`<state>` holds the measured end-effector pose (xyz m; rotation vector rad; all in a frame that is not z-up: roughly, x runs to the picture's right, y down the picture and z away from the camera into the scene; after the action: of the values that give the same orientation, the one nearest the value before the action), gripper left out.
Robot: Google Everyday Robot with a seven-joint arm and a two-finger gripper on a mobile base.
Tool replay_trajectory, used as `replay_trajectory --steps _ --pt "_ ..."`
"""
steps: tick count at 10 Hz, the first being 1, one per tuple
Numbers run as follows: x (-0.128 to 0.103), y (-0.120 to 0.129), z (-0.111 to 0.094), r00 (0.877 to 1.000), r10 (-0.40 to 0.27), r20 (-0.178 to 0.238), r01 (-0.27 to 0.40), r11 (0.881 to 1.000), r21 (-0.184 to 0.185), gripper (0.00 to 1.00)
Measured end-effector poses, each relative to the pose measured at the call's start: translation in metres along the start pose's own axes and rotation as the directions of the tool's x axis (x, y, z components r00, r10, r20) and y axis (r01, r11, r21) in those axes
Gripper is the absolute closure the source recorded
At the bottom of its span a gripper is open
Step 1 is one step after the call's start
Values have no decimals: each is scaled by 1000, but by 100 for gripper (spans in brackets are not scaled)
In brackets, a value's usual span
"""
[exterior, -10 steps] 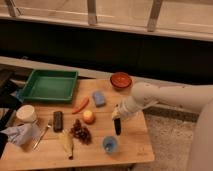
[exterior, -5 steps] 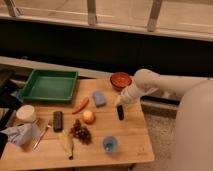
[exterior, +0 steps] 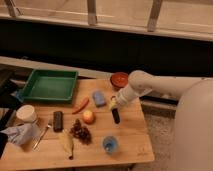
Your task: Wipe table surface with brush
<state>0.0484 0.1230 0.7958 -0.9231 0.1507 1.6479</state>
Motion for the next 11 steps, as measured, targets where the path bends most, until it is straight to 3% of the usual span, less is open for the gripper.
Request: replay_trajectory --steps 3,5,8,11 --pt "41 7 8 1000 18 -8 -18 1000 3 100" --pt "49 -3 5 999 54 3 -54 999 6 100" --pt "30 -28 -10 994 107 33 -107 994 8 100" --pt "-13 -50 -20 991 127 46 -127 992 4 100"
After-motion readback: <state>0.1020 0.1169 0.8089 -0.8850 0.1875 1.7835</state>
